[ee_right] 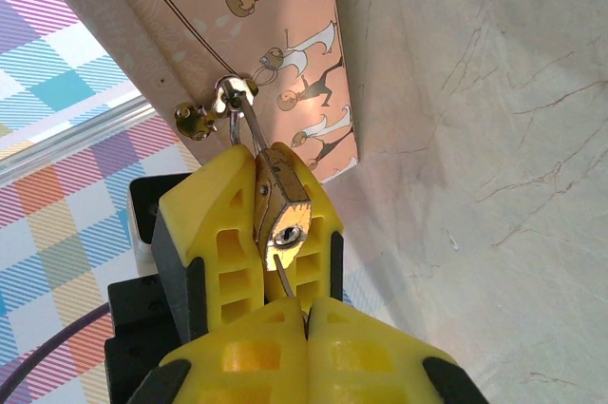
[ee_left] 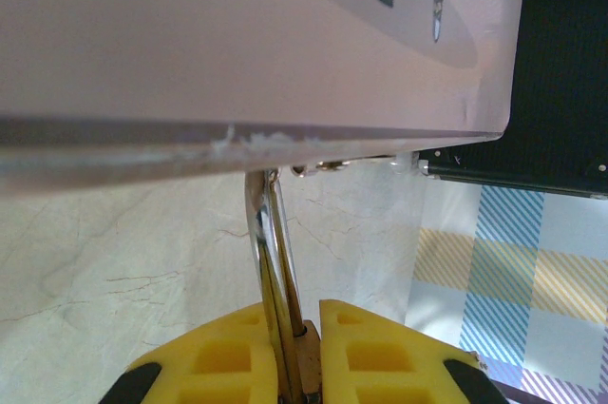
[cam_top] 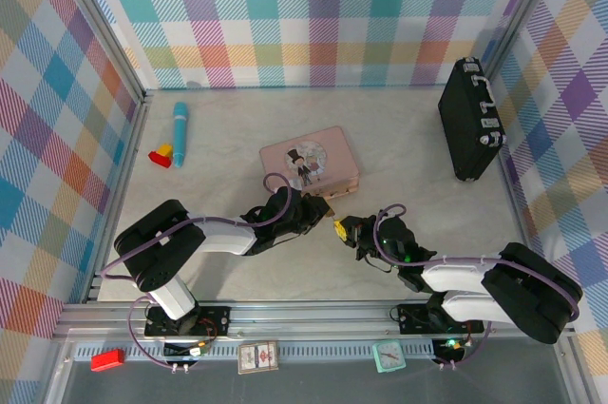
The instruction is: Unlock a padlock with a key
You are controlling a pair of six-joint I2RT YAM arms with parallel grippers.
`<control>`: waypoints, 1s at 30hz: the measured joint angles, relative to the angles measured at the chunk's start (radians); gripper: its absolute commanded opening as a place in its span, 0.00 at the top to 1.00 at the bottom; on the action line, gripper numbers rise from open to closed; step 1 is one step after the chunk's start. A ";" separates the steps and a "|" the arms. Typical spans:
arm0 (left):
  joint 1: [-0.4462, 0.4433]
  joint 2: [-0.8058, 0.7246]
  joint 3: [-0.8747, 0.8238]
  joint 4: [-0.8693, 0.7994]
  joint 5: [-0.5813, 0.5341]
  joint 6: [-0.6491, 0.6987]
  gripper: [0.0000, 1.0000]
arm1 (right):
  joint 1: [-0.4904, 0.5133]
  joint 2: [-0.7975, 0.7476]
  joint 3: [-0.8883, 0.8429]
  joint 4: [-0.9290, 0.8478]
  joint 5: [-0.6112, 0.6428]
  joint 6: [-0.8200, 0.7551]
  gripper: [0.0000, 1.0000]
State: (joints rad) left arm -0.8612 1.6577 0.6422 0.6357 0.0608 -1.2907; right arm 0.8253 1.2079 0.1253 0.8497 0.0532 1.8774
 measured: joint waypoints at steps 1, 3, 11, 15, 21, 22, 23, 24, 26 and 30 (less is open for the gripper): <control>-0.001 0.000 0.000 0.000 -0.003 -0.001 1.00 | 0.000 0.000 0.000 0.000 0.000 0.000 1.00; -0.003 0.000 0.000 0.000 -0.005 -0.003 1.00 | 0.000 0.000 0.000 0.000 0.000 0.000 1.00; -0.009 0.000 0.000 0.000 -0.021 -0.008 1.00 | 0.000 0.002 0.001 0.000 0.000 0.000 1.00; -0.009 0.000 0.000 0.000 -0.023 -0.011 1.00 | 0.000 0.002 0.001 -0.002 0.000 0.000 1.00; -0.009 0.000 0.000 0.000 -0.025 -0.011 1.00 | 0.000 0.001 0.001 -0.014 0.007 0.000 1.00; -0.009 0.000 0.000 0.000 -0.025 -0.012 1.00 | 0.000 0.001 0.001 -0.017 0.008 0.000 1.00; -0.009 0.000 0.000 0.000 -0.025 -0.012 1.00 | 0.000 0.001 0.001 -0.019 0.009 0.000 1.00; -0.009 0.000 0.000 0.000 -0.025 -0.012 1.00 | 0.000 0.001 0.001 -0.021 0.011 0.000 1.00; -0.009 0.000 0.000 0.000 -0.025 -0.014 1.00 | 0.000 0.001 0.001 -0.021 0.011 0.000 1.00; -0.014 0.000 0.000 0.001 -0.027 -0.017 1.00 | 0.000 0.002 0.001 -0.020 0.011 0.000 1.00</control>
State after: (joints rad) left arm -0.8753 1.6577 0.6422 0.6365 0.0334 -1.3075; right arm 0.8253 1.2095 0.1265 0.8299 0.0647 1.8778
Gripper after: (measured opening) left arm 0.119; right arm 0.055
